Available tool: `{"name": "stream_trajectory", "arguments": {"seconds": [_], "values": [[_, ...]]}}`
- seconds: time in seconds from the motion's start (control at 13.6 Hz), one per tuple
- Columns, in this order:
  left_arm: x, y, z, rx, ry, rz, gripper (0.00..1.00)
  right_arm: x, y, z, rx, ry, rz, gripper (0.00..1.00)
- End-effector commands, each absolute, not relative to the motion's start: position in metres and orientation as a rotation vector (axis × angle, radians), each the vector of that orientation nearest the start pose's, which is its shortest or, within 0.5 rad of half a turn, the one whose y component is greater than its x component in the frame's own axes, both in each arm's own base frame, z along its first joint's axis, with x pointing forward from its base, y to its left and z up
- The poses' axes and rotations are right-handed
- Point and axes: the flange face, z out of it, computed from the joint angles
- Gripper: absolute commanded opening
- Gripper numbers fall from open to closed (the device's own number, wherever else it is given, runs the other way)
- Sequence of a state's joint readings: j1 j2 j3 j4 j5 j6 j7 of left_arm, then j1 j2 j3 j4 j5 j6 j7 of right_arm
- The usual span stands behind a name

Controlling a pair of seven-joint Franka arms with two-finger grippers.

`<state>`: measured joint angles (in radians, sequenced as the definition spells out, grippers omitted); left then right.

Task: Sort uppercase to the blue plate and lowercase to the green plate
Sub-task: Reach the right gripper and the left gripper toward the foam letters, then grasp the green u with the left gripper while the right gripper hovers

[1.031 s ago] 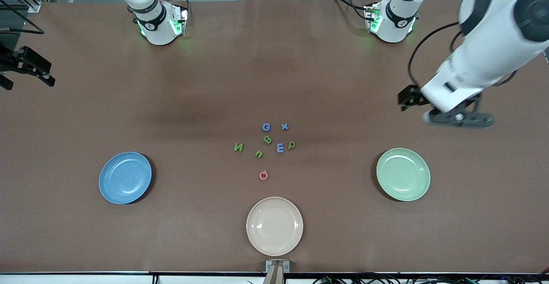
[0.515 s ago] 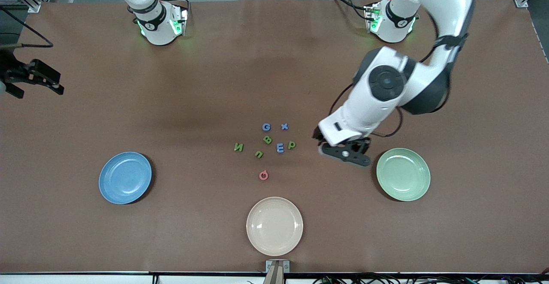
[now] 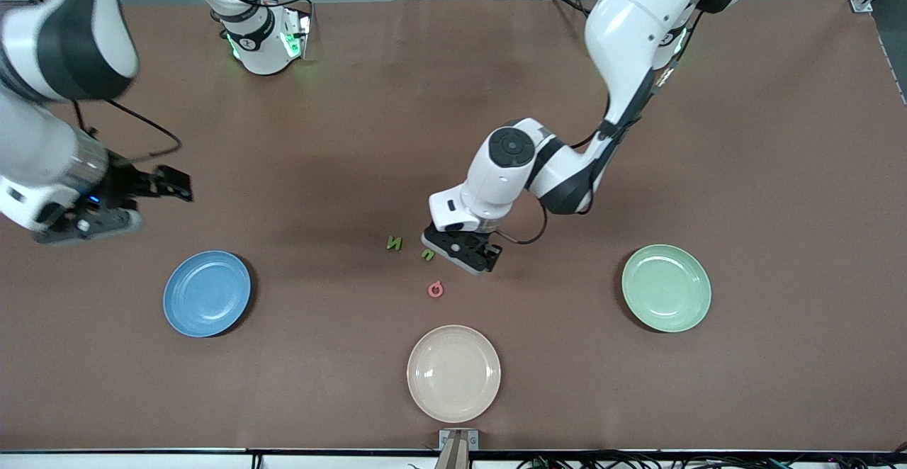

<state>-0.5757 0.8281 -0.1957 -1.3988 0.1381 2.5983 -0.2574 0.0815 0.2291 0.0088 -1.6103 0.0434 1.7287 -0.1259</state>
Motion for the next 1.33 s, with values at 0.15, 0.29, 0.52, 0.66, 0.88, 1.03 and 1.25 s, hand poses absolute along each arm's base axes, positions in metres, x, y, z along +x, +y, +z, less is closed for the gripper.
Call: {"name": "stream_trajectory", "arguments": {"seconds": [0.15, 0.29, 0.52, 0.66, 0.88, 1.03, 1.25], "values": [[0.54, -0.551, 0.191, -3.244, 0.797, -0.601, 0.86, 0.632, 0.104, 0.449, -3.034, -0.373, 0.176, 0.98], [0.537, -0.55, 0.176, -3.2, 0.817, -0.603, 0.79, 0.632, 0.118, 0.434, -3.055, -0.192, 0.216, 0.98], [0.535, -0.553, 0.17, -3.203, 0.832, -0.635, 0.6, 0.626, 0.144, 0.42, -3.062, -0.082, 0.248, 0.99], [0.535, -0.553, 0.171, -3.202, 0.834, -0.64, 0.52, 0.618, 0.172, 0.408, -3.079, 0.066, 0.278, 0.99], [0.534, -0.553, 0.165, -3.202, 0.838, -0.647, 0.5, 0.608, 0.21, 0.387, -3.091, 0.154, 0.262, 0.99], [0.53, -0.556, 0.163, -3.198, 0.851, -0.644, 0.49, 0.598, 0.235, 0.365, -3.088, 0.102, 0.194, 1.0], [0.53, -0.555, 0.163, -3.187, 0.854, -0.653, 0.22, 0.588, 0.266, 0.331, -3.095, 0.097, 0.189, 1.0]]}}
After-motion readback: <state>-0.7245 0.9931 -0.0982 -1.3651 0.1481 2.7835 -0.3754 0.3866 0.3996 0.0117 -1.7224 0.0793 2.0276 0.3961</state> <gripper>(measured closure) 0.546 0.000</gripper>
